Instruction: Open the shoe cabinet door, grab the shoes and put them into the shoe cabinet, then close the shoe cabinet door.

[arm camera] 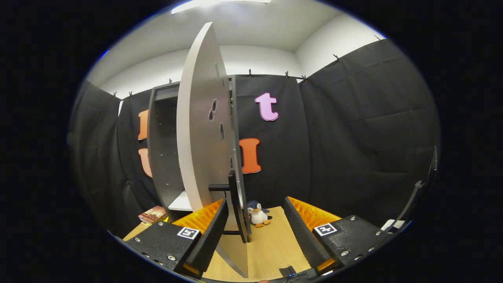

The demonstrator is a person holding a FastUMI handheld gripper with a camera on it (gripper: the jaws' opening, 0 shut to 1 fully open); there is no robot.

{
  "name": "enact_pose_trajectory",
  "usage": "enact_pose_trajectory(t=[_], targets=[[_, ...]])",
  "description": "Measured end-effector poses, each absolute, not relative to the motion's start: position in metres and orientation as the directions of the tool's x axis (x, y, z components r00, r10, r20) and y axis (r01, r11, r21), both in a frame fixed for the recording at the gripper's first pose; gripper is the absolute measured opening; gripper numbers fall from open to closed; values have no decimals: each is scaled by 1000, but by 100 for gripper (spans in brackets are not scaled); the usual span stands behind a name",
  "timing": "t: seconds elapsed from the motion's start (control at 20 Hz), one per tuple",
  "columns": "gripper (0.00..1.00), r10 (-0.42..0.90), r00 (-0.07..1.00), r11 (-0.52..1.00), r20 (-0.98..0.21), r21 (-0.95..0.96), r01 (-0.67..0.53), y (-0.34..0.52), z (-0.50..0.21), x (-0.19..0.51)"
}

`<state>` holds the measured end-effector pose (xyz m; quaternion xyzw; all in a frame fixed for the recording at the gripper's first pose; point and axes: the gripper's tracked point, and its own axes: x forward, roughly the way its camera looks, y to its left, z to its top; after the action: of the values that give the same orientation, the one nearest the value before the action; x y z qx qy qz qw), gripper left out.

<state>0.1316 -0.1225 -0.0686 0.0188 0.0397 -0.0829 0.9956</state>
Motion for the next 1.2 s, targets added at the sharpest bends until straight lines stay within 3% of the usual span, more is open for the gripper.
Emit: enact_pose_trajectory(t=[0.8, 1.2], targets=[[93, 165, 985, 986, -57, 8, -165, 32, -70, 197], [96, 259, 963, 965, -69, 62, -255, 101, -83, 256]])
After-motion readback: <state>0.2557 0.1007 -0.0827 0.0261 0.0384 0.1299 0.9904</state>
